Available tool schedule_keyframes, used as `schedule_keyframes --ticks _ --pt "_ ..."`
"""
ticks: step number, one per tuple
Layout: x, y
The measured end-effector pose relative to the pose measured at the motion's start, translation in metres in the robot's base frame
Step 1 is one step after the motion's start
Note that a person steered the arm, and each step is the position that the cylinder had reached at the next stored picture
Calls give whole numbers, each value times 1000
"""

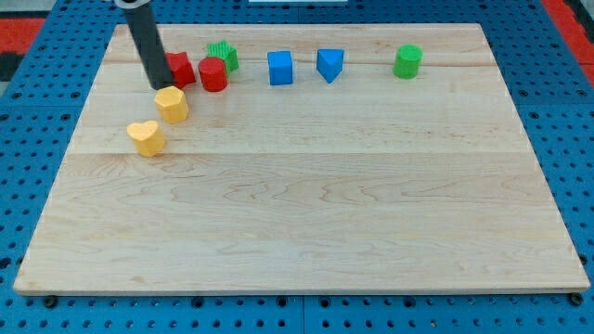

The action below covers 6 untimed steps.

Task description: Place your hand to the bottom of the green circle

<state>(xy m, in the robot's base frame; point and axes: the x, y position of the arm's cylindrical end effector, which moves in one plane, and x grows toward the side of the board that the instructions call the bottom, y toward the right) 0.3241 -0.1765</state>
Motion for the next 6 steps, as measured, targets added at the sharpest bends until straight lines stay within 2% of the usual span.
schedule_keyframes --ticks 1,3,4,5,6 --pt "0 18" --pt "63 20" --pt "63 81" --pt "55 185" --pt "55 265"
